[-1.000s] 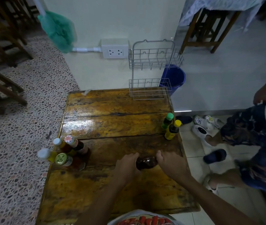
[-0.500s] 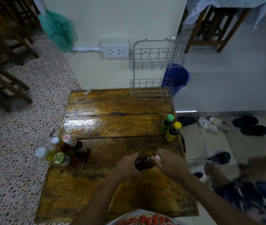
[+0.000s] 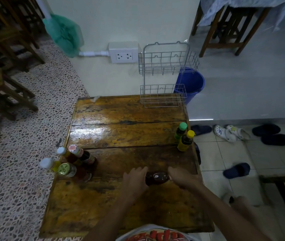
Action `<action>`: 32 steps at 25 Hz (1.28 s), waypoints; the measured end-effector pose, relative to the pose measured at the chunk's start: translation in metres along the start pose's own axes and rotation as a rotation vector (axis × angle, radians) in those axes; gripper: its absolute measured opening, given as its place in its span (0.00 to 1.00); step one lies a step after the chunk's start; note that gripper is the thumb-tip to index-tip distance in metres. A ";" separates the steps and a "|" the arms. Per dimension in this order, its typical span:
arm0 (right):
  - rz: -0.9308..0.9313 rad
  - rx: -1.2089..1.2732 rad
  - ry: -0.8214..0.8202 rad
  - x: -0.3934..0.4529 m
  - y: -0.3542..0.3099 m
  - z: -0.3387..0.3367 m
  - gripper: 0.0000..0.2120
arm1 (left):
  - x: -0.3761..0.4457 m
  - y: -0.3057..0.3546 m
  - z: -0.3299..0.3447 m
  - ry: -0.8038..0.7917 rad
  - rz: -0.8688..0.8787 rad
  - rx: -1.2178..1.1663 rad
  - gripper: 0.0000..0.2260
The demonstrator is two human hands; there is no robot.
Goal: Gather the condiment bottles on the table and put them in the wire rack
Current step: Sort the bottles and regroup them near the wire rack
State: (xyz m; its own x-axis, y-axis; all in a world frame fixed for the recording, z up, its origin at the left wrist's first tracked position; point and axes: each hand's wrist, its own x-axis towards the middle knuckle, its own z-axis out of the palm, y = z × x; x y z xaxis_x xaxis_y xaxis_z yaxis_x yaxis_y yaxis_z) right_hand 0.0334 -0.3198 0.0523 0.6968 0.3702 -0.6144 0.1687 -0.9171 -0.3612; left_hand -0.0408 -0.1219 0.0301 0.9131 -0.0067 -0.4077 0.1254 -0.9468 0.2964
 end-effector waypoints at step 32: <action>-0.127 0.291 0.766 -0.006 0.073 -0.055 0.16 | 0.110 0.157 0.059 0.195 -0.109 -0.846 0.32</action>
State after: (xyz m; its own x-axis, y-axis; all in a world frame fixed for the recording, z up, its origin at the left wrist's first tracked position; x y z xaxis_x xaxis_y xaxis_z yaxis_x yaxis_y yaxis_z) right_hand 0.0804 -0.3975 0.0683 0.9842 0.1688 0.0539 0.1649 -0.7612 -0.6272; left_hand 0.0563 -0.2899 -0.0192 0.9196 0.1983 -0.3391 0.3911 -0.3817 0.8374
